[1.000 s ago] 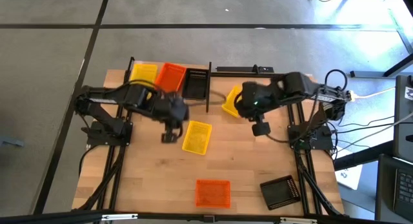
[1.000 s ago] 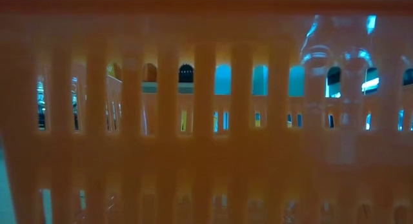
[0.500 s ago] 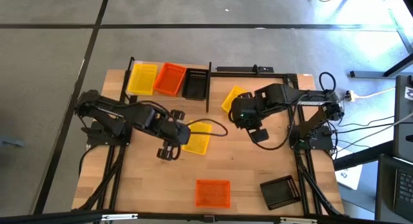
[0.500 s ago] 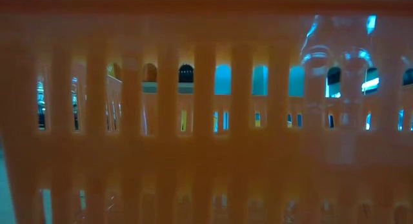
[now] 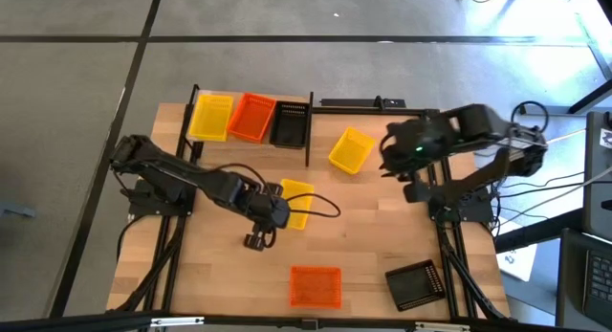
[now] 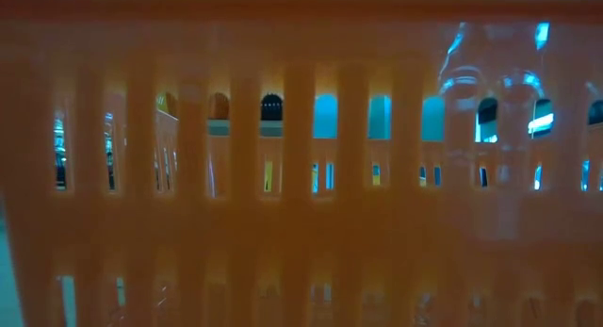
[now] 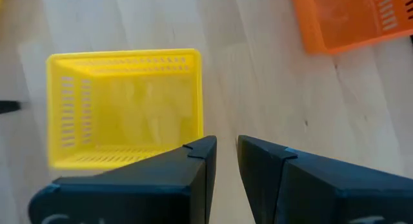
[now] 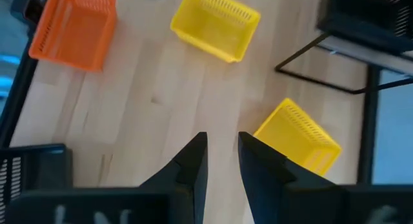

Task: Stack baskets on shelf by color
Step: Stack the bottom yellow basket on top of the yellow basket on the shelf

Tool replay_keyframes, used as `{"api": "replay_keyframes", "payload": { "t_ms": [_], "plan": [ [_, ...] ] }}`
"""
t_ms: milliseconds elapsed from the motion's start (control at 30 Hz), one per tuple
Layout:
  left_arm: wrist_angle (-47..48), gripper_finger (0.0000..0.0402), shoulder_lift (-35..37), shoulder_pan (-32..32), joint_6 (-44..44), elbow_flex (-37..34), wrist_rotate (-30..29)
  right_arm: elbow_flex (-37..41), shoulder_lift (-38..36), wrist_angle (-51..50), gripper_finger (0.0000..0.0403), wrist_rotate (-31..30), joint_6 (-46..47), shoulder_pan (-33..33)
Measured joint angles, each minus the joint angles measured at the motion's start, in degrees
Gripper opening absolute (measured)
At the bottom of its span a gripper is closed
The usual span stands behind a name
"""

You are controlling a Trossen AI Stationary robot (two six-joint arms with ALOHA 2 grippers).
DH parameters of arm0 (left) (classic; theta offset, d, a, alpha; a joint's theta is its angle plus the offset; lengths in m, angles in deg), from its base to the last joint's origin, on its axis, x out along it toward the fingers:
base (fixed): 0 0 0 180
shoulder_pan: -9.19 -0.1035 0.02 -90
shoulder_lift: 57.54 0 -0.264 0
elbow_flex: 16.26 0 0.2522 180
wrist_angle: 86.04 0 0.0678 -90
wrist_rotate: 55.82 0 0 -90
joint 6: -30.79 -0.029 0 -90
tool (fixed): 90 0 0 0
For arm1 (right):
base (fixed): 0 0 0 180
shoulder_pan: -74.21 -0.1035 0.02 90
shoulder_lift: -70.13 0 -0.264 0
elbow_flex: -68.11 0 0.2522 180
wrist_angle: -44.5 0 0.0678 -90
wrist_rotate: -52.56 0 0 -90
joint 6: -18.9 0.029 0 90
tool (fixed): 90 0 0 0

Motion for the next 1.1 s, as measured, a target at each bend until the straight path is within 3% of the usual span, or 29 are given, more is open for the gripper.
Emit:
{"api": "replay_keyframes", "payload": {
  "t_ms": [367,1100],
  "plan": [
    [-15.5,0.0055,0.0,-0.1,1.6,-11.8,0.0,0.0,-6.0,1.3,0.0086,-1.5,0.0,0.0],
    [-21.2,0.0055,-0.4,-0.2,1.7,-19.3,-3.7,0.0,-6.6,1.2,0.0086,-1.7,-0.2,0.0]
  ]
}}
